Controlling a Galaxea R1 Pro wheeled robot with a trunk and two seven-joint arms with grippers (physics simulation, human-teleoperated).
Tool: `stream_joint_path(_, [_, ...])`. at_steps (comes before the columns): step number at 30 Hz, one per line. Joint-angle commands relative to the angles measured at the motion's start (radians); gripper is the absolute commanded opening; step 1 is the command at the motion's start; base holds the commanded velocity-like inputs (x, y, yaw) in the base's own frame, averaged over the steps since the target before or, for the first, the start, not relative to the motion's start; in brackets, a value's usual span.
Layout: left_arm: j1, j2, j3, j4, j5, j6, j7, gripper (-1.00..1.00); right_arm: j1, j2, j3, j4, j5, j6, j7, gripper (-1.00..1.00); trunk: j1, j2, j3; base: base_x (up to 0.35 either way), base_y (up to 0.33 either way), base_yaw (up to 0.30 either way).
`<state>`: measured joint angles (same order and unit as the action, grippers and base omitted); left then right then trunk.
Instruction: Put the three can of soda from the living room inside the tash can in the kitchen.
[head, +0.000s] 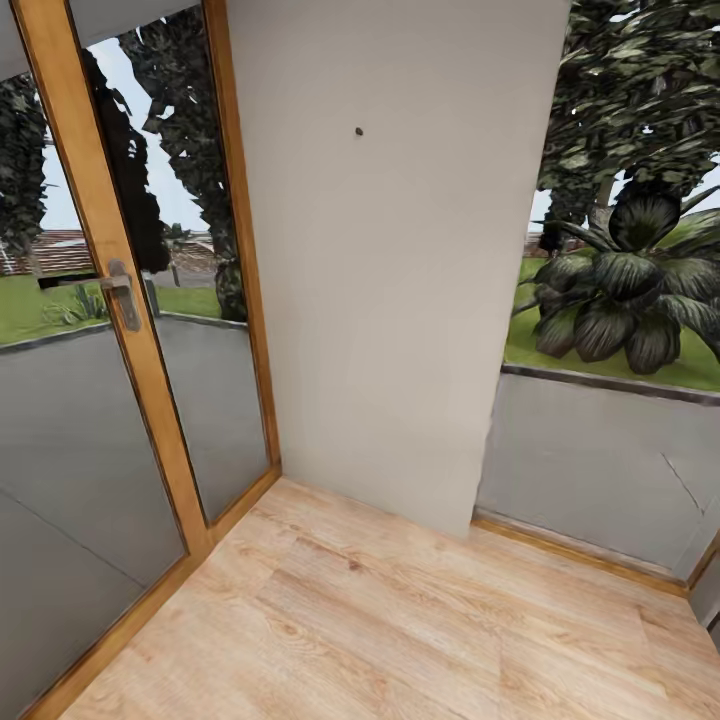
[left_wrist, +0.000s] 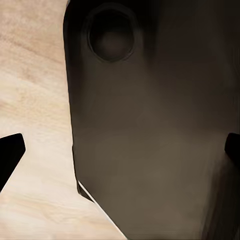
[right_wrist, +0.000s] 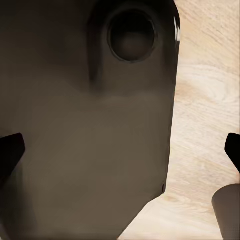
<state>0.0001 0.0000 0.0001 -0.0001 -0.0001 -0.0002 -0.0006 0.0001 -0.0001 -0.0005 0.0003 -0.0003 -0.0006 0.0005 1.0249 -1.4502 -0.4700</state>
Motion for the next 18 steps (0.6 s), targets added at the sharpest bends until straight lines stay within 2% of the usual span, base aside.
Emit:
stream_joint_path(1, [0.0,-0.006,0.001,-0.002,-0.001,-0.002,-0.005,1.0,0.001,-0.001,-0.005,0.004,-0.002,-0.005,0.005,1.0,0.0,0.0,0.0,0.0,0.0,0.0])
stream_joint_path(4, [0.0,-0.021,0.0,-0.003,-0.001,-0.003,-0.007,1.0,0.001,-0.001,-0.008,0.006,-0.003,-0.006,0.021,1.0,0.0,0.0,0.0,0.0,0.0,0.0])
stream_joint_path(18, [0.0,-0.021,0.0,-0.003,-0.001,-0.003,-0.007,1.0,0.001,-0.001,-0.008,0.006,-0.003,-0.006,0.021,1.0,0.0,0.0,0.0,0.0,0.0,0.0])
